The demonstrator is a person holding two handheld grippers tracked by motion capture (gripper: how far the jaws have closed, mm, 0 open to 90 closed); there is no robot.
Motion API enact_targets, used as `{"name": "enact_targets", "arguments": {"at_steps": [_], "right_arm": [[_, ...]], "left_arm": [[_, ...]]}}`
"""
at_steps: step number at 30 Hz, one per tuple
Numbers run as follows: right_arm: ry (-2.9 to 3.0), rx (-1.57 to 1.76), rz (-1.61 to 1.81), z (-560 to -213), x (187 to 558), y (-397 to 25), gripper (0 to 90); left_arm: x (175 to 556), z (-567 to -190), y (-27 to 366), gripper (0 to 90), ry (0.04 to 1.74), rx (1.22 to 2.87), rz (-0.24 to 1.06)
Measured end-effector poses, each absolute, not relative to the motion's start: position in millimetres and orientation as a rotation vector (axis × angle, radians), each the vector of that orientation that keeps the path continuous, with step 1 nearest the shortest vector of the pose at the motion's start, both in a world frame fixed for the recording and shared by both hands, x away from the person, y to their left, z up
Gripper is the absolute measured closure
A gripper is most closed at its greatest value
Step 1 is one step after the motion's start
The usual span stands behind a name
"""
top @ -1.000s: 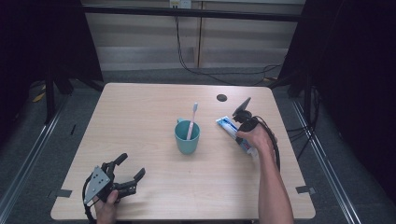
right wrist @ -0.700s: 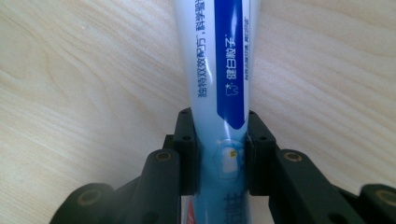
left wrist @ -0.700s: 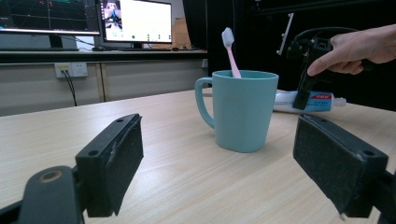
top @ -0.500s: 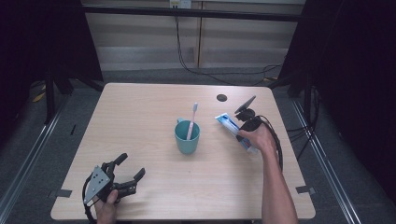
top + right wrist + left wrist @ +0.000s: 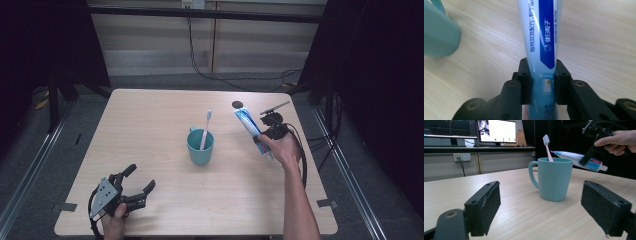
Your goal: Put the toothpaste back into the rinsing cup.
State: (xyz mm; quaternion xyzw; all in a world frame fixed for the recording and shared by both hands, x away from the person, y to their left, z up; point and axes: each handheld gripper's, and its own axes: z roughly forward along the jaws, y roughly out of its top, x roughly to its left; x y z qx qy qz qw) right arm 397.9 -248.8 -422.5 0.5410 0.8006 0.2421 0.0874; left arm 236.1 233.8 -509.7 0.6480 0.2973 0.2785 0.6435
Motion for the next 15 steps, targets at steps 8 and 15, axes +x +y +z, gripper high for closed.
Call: {"name": "enact_targets", "arguments": {"at_steps": [8,15], "right_arm": [[2.350,1.590,0.882,-417.2,389.9,-247.2,72.2],[2.254,1.602,1.060,-411.4,384.0,-255.2,72.3]], "left_arm": [[236.0,-509.6,233.7,16.0,0.681,1.475,0.632],[236.0,-509.6,233.6,16.0,0.681,1.476,0.633]]}}
